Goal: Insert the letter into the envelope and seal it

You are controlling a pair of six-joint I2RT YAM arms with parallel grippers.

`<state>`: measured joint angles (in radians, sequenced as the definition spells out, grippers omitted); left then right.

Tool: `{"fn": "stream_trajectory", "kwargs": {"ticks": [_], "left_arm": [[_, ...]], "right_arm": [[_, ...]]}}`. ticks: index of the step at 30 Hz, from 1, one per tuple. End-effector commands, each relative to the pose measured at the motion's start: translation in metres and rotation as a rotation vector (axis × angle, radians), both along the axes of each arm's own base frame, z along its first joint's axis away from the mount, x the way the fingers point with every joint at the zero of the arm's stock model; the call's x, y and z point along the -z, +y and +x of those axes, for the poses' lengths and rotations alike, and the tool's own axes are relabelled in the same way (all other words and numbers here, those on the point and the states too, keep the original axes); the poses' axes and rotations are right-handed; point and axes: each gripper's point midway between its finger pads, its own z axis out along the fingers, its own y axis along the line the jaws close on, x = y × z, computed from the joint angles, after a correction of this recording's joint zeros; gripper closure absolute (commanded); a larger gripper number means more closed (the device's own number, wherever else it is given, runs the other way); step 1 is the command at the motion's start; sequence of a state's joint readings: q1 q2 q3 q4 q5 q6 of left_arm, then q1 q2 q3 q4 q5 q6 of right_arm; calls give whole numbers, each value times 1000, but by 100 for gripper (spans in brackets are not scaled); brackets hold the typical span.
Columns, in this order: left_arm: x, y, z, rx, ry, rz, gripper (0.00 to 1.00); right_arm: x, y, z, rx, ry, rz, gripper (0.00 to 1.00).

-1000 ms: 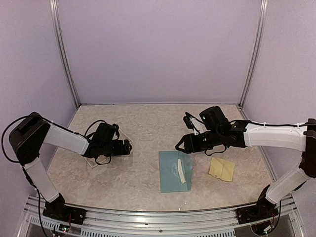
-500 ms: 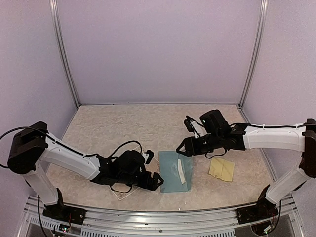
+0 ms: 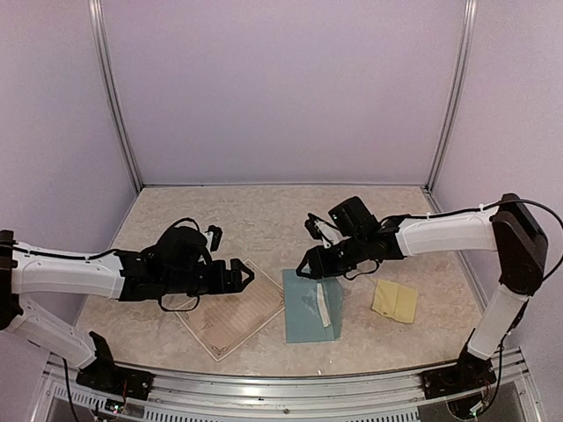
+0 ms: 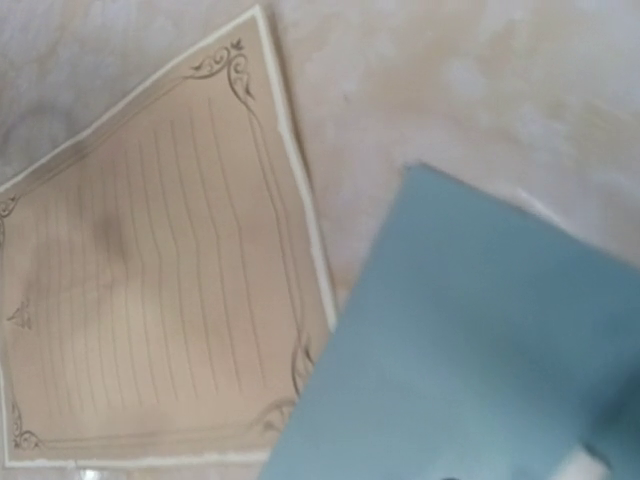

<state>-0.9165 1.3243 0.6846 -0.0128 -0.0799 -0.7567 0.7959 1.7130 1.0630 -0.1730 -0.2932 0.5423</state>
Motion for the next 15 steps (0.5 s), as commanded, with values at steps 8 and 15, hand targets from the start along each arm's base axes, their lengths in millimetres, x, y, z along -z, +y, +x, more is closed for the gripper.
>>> {"fn": "stream_trajectory", "kwargs": {"ticks": [8, 15], "left_arm": [[53, 43, -23, -6, 183, -4, 5], [74, 48, -17, -28, 190, 27, 5]], "right_arm": [[12, 65, 19, -178, 13, 60, 55], [40, 88, 32, -201, 61, 58, 56]]}}
